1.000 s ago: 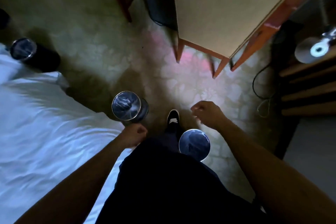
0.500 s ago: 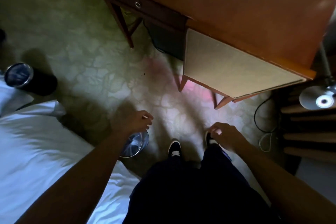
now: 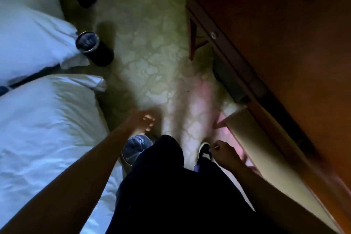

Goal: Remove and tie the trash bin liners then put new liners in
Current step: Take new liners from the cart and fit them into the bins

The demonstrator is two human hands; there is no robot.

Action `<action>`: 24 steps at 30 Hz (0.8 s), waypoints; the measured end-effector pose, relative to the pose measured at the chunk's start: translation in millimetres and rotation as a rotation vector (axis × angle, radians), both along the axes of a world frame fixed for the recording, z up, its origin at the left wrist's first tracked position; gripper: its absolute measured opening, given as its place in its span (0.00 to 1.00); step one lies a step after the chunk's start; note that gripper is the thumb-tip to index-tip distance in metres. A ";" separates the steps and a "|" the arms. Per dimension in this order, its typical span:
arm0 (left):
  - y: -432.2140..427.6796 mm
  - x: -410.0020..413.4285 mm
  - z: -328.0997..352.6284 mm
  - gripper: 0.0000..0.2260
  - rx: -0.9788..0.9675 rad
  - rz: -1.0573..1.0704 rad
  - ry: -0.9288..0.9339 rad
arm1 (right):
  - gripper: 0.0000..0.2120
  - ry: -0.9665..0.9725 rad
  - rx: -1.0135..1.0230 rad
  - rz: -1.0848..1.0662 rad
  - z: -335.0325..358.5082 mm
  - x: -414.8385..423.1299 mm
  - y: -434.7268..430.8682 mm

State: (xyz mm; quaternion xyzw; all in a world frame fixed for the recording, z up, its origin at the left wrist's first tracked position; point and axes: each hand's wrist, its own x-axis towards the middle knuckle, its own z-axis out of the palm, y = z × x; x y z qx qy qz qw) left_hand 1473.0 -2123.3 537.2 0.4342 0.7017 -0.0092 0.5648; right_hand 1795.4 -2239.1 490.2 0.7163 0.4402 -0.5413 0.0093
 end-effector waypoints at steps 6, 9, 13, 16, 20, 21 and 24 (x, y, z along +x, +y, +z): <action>-10.0 -39.1 -15.4 0.06 -0.044 0.216 0.066 | 0.05 0.186 0.058 0.137 11.2 -57.8 171.0; -1.7 -60.0 -27.8 0.05 -0.099 0.319 0.094 | 0.04 0.224 0.053 0.179 22.2 -89.7 254.6; 44.2 -95.0 -47.7 0.04 -0.133 0.413 0.084 | 0.05 0.266 0.044 0.119 24.3 -126.8 355.5; 103.0 -121.1 -46.0 0.03 -0.158 0.374 0.033 | 0.03 0.246 0.008 0.144 24.8 -136.7 415.7; 213.3 -151.4 -32.1 0.08 -0.170 0.397 -0.055 | 0.02 0.096 -0.028 0.201 15.7 -130.0 486.2; 244.6 -159.1 -30.3 0.07 -0.162 0.363 -0.062 | 0.02 0.049 -0.031 0.219 13.3 -125.3 500.7; 339.7 -177.4 -25.5 0.06 -0.076 0.272 -0.077 | 0.05 -0.062 -0.016 0.237 -1.0 -108.9 532.3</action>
